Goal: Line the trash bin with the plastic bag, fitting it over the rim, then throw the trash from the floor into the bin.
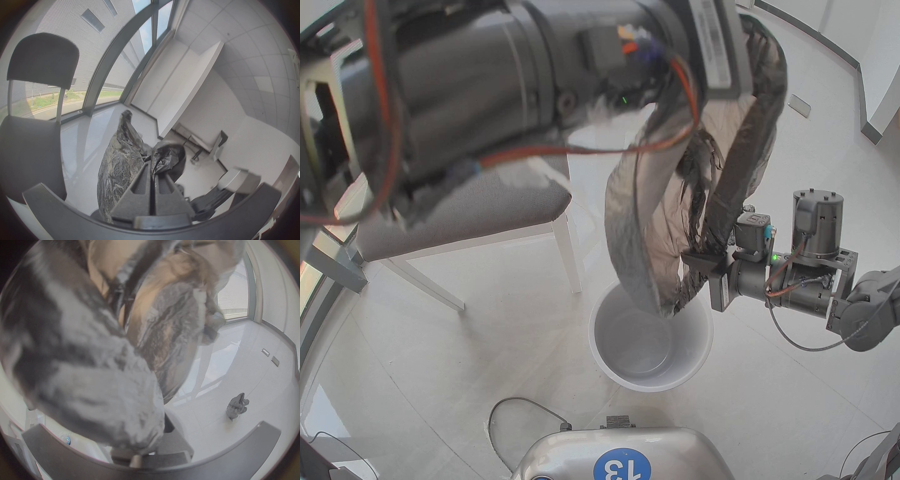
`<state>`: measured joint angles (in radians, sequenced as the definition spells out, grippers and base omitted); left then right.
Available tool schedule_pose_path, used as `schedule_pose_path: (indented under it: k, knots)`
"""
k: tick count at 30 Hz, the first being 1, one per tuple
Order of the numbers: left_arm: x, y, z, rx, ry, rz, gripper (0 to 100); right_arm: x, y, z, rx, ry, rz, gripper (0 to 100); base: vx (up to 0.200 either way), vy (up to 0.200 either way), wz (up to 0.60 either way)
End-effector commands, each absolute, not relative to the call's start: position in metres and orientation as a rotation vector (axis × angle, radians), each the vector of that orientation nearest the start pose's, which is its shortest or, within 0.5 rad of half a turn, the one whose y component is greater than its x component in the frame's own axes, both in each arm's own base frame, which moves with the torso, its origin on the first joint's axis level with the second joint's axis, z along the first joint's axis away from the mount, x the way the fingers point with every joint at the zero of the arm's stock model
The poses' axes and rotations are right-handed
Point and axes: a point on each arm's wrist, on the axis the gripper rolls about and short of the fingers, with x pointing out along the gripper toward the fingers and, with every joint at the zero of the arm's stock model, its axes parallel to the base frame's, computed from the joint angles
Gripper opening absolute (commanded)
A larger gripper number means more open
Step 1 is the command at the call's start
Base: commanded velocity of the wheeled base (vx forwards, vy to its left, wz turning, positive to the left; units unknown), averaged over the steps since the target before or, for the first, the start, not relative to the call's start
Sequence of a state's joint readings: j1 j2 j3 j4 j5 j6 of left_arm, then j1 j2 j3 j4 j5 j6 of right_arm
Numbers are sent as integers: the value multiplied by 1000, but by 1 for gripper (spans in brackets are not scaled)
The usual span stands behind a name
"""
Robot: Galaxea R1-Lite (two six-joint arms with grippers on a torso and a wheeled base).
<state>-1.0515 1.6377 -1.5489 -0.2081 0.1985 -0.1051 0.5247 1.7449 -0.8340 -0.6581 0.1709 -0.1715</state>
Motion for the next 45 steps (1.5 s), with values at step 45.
schedule_pose_path:
  k: [45]
  knots:
    - [228, -220, 203, 346, 519, -570, 0, 229, 161, 138, -46, 642, 827, 0, 0, 0, 0]
